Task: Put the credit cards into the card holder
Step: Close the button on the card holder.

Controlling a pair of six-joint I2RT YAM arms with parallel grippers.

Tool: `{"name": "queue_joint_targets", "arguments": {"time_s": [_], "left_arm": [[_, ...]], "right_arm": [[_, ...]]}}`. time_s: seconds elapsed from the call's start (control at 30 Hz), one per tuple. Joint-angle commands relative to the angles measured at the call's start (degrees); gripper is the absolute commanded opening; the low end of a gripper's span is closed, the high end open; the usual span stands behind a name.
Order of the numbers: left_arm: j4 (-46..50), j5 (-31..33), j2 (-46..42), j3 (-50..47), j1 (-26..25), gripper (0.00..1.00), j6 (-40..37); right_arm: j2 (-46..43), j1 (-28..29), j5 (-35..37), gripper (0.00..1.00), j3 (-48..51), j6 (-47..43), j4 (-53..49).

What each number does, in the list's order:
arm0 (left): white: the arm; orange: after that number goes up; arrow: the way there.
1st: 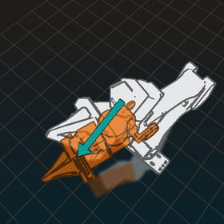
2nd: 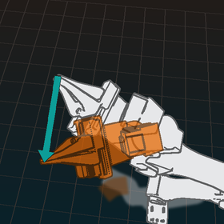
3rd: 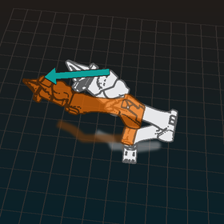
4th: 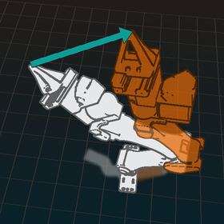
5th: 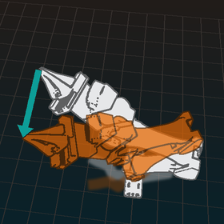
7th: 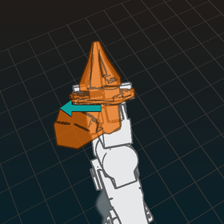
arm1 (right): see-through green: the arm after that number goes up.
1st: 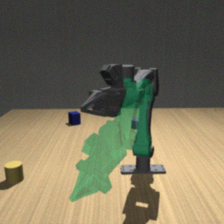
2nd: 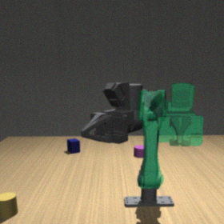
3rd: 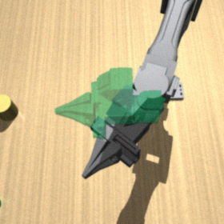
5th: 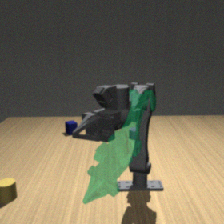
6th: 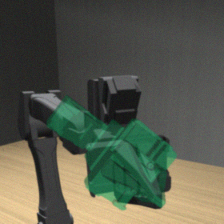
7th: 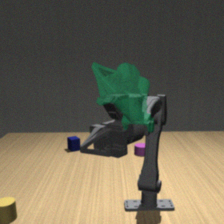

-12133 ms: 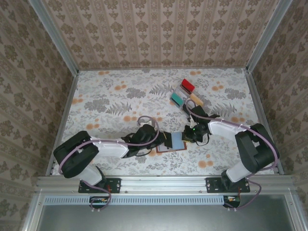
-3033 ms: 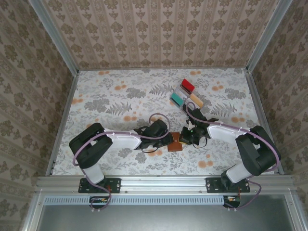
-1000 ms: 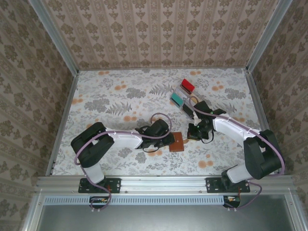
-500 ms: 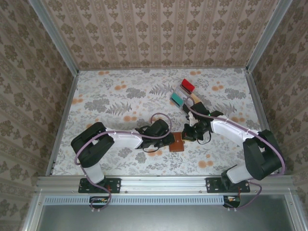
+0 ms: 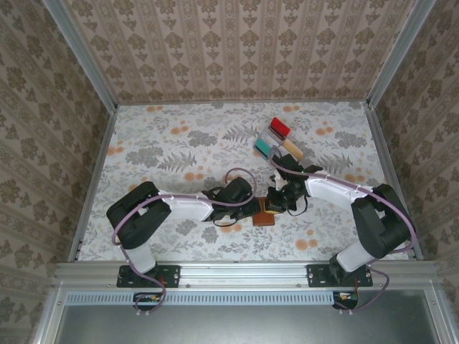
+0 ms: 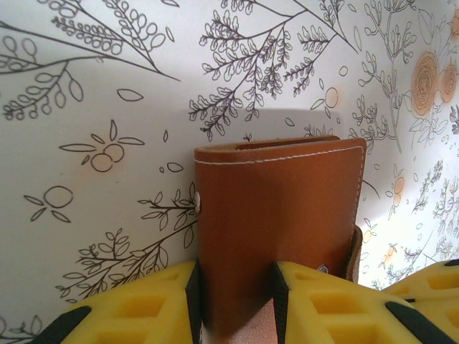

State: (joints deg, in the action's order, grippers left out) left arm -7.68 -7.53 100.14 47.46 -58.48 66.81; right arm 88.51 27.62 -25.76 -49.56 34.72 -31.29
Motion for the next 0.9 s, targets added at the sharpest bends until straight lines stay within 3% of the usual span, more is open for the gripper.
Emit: {"name": "queue_joint_targets", "arguments": {"time_s": [0.0, 0.33, 0.57, 0.87], "left_arm": [[1.1, -0.4, 1.1, 0.9, -0.5, 0.32, -0.7], [0.3, -0.3, 0.8, 0.3, -0.4, 0.28, -0.4], [0.1, -0.2, 0.7, 0.1, -0.5, 0.28, -0.4], [-0.1, 0.2, 0.4, -0.7, -0.5, 0.28, 0.1]], "right_arm": [[0.9, 0.5, -0.2, 0.0, -1.7, 1.1, 0.2], [4.0, 1.2, -0.8, 0.0, -1.2, 3.2, 4.5], [6.5, 1.3, 5.3, 0.0, -1.4, 2.2, 1.3], [6.1, 1.1, 7.0, 0.0, 3.8, 2.4, 2.8]]}}
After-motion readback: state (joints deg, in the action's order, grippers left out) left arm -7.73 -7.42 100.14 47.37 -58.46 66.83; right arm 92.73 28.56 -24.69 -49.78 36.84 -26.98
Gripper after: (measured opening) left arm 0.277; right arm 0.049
